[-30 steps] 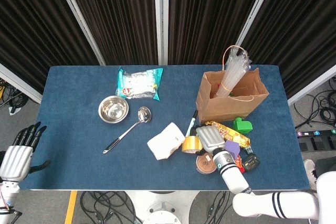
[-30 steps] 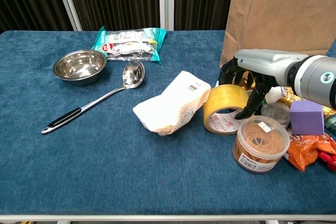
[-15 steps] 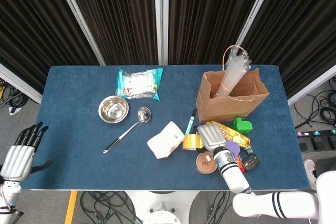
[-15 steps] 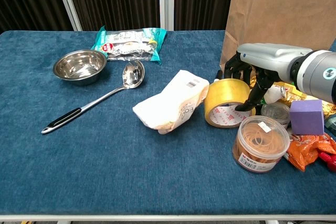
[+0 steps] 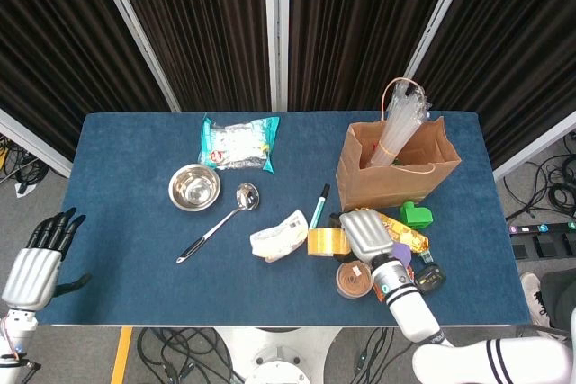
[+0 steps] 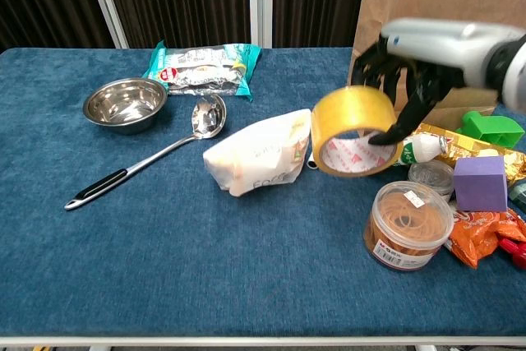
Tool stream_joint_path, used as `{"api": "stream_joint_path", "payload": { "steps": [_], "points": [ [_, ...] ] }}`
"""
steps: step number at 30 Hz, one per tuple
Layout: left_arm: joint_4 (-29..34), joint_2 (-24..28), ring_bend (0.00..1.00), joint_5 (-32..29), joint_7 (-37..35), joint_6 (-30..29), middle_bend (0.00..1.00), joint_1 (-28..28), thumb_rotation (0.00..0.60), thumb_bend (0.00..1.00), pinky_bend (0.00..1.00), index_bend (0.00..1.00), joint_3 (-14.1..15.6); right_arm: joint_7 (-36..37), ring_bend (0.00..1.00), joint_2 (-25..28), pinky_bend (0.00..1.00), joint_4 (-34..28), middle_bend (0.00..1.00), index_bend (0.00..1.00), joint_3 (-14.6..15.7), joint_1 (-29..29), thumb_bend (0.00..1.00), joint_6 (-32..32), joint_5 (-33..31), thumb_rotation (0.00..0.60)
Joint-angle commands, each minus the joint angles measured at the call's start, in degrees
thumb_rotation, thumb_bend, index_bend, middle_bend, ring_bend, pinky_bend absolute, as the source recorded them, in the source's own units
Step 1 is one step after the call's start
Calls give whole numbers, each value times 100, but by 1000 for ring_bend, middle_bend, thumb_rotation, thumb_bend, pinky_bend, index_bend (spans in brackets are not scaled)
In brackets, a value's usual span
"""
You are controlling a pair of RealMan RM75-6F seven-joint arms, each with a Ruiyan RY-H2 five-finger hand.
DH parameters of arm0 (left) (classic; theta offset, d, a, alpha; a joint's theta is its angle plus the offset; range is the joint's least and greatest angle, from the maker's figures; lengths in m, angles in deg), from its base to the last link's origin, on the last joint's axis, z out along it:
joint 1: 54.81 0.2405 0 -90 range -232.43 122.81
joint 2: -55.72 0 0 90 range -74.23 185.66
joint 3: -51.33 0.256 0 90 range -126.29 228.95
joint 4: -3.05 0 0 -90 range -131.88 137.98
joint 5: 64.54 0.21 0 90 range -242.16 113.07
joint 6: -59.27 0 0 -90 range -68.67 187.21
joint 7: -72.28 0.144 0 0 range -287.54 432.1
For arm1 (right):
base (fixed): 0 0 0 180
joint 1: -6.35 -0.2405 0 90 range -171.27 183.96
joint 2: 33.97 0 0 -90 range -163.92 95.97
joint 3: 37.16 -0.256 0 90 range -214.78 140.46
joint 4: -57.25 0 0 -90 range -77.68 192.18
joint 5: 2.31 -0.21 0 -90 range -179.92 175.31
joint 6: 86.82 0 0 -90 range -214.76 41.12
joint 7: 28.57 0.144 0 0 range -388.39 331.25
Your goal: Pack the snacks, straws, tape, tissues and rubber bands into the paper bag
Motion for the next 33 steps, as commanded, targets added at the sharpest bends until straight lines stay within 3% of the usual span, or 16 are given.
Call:
{"api": "stream_joint_path", "payload": {
  "steps": [1,8,17,26,33],
  "points": [
    [34,3,0,17,32,-3,51,-10,600,156,123,66,0,35,446,766,548,-1024,499,596,-326,75,186,-330,154,600],
    [88,19,0,31,91,22,51,-33,600,156,123,66,1,185,447,1353,549,-1533,500,597,-1015,-99,193,-571,176,600],
    [111,55,0,10,113,32,51,-36,600,156,123,66,-8,380,449,1310,553,-892,503,600,-1724,-353,193,-1119,807,600],
    [95,45,0,7,109,85,51,-63,600,156,123,66,-1,526,450,1261,554,420,506,602,-1758,-251,193,-1306,1052,600],
    [118,10,0,16,175,127,51,-86,600,156,123,66,10,688,450,1312,554,974,506,602,-1750,-204,193,-871,537,600]
  ]
}}
